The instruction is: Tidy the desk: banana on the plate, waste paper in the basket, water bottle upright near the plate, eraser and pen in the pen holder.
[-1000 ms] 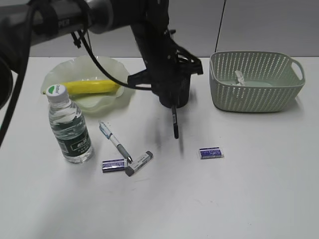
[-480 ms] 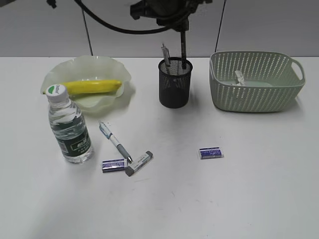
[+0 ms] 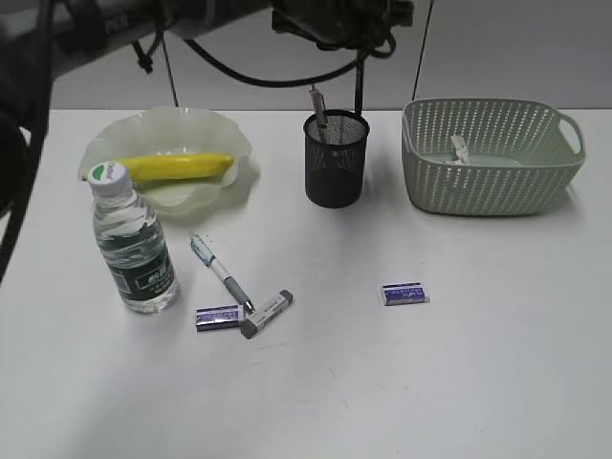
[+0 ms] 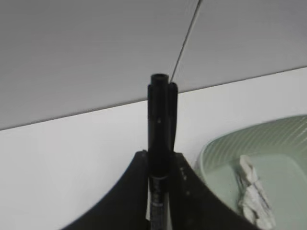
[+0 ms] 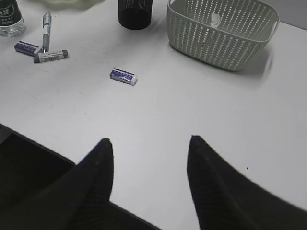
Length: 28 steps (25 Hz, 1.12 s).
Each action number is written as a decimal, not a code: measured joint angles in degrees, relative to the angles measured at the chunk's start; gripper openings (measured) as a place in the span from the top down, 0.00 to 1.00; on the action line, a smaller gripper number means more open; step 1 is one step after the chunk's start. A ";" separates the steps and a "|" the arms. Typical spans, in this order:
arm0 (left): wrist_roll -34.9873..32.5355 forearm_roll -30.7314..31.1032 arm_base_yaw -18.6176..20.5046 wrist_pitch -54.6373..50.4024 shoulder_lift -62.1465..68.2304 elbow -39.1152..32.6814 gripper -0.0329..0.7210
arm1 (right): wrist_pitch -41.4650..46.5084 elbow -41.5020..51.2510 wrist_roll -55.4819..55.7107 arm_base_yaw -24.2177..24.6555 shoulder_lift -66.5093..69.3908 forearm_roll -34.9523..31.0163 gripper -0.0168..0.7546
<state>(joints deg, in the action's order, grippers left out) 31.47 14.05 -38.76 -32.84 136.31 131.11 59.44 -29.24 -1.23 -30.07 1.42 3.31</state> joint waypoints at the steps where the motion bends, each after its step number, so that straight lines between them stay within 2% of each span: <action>1: 0.00 0.93 0.00 0.18 0.80 -0.07 0.85 | 0.00 0.00 0.00 0.00 0.00 0.00 0.46; 6: 0.00 4.54 0.00 0.49 4.04 -0.29 0.85 | 0.00 0.00 0.00 0.00 0.00 0.00 0.46; 14: -0.01 5.24 0.00 -2.18 5.44 -0.29 0.84 | 0.00 0.00 0.00 0.00 0.00 0.00 0.46; 16: -0.06 5.94 0.00 -2.75 5.44 -0.29 0.78 | 0.00 0.00 0.00 0.00 0.00 0.00 0.46; 19: -0.12 6.58 -0.05 -3.38 5.44 -0.29 0.59 | 0.00 0.00 0.00 0.00 0.00 0.00 0.46; 21: -0.12 6.71 -0.05 -3.73 5.37 -0.29 0.51 | 0.00 0.00 0.00 0.00 0.00 0.00 0.46; 28: -0.12 6.90 -0.16 -6.70 1.54 -0.29 0.46 | 0.00 0.00 0.00 0.00 0.00 0.00 0.46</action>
<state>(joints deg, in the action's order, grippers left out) 31.35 20.95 -38.92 -39.54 137.85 130.82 59.44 -29.24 -1.23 -30.07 1.42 3.31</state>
